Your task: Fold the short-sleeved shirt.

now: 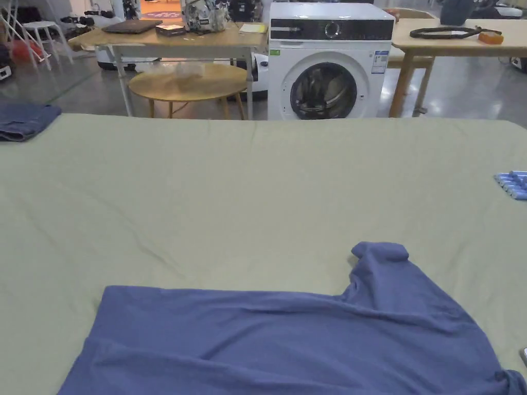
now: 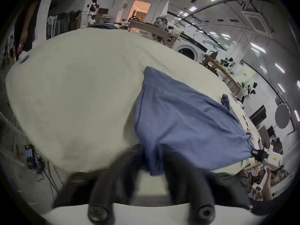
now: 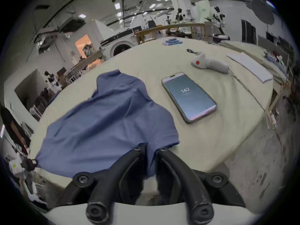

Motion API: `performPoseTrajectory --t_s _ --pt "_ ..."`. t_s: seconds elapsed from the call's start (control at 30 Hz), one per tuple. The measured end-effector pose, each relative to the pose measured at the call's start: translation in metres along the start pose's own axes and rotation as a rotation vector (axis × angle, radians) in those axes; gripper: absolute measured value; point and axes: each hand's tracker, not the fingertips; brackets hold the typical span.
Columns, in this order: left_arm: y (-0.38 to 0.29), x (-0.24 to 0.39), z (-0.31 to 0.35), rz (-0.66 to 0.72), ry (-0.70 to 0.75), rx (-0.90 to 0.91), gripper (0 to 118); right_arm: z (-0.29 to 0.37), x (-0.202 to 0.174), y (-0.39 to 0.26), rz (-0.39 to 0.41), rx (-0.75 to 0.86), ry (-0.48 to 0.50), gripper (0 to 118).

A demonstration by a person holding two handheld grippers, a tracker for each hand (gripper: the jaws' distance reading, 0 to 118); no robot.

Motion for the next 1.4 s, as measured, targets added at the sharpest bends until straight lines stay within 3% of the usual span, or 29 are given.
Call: performPoseTrajectory --t_s 0.03,0.07,0.1,0.17,0.33,0.4,0.43,0.5,0.83,0.87,0.93,0.97,1.0,1.03,1.13,1.27,1.33,1.4 --pt "-0.006 0.008 -0.003 0.007 0.005 -0.015 57 0.001 -0.003 -0.004 0.051 0.033 -0.061 41" --pt "-0.01 0.011 -0.002 0.014 0.01 -0.029 56 0.003 -0.005 -0.006 0.088 0.047 -0.091 66" --pt "-0.006 0.007 0.009 -0.067 0.24 0.076 56 0.005 -0.006 -0.005 0.099 0.06 -0.081 80" --pt "-0.003 0.019 0.021 -0.093 0.194 0.125 56 0.015 -0.013 0.004 0.109 0.09 0.016 79" --pt "0.026 0.078 0.052 -0.192 0.229 0.291 56 0.029 -0.047 0.04 0.226 0.197 0.049 78" --pt "0.033 0.1 0.063 -0.244 0.226 0.36 56 0.033 -0.06 0.051 0.252 0.231 0.102 69" --pt "0.033 0.094 0.065 -0.263 0.197 0.389 45 0.035 -0.067 0.056 0.256 0.24 0.131 47" --pt "0.035 0.106 0.07 -0.295 0.108 0.403 0 0.034 -0.077 0.06 0.271 0.253 0.16 0" --pt "0.063 0.109 0.042 -0.287 0.106 0.357 0 0.018 -0.085 0.05 0.3 0.211 0.179 0" --pt "0.076 0.113 0.029 -0.283 -0.107 0.327 0 0.019 -0.083 0.05 0.293 0.21 0.184 0" --pt "0.108 0.109 0.002 -0.296 -0.105 0.296 0 0.02 -0.076 0.051 0.276 0.206 0.19 0" --pt "0.129 0.098 -0.021 -0.273 -0.063 0.207 9 0.02 -0.072 0.05 0.262 0.207 0.195 0" --pt "0.149 0.093 -0.044 -0.247 -0.05 0.117 34 0.02 -0.069 0.05 0.249 0.203 0.203 0" --pt "0.163 0.085 -0.068 -0.236 -0.045 0.084 49 0.021 -0.065 0.05 0.238 0.197 0.208 0" --pt "0.193 0.071 -0.131 -0.131 -0.009 0.043 49 0.022 -0.056 0.048 0.225 0.184 0.189 0" --pt "0.217 0.048 -0.207 -0.21 0.157 -0.1 47 0.026 -0.039 0.048 0.235 0.178 0.138 0" --pt "0.218 0.043 -0.23 -0.134 0.104 -0.198 30 0.025 -0.029 0.051 0.221 0.176 0.122 0" --pt "0.214 0.054 -0.223 -0.281 0.167 -0.159 11 0.019 -0.024 0.059 0.205 0.164 0.112 0"
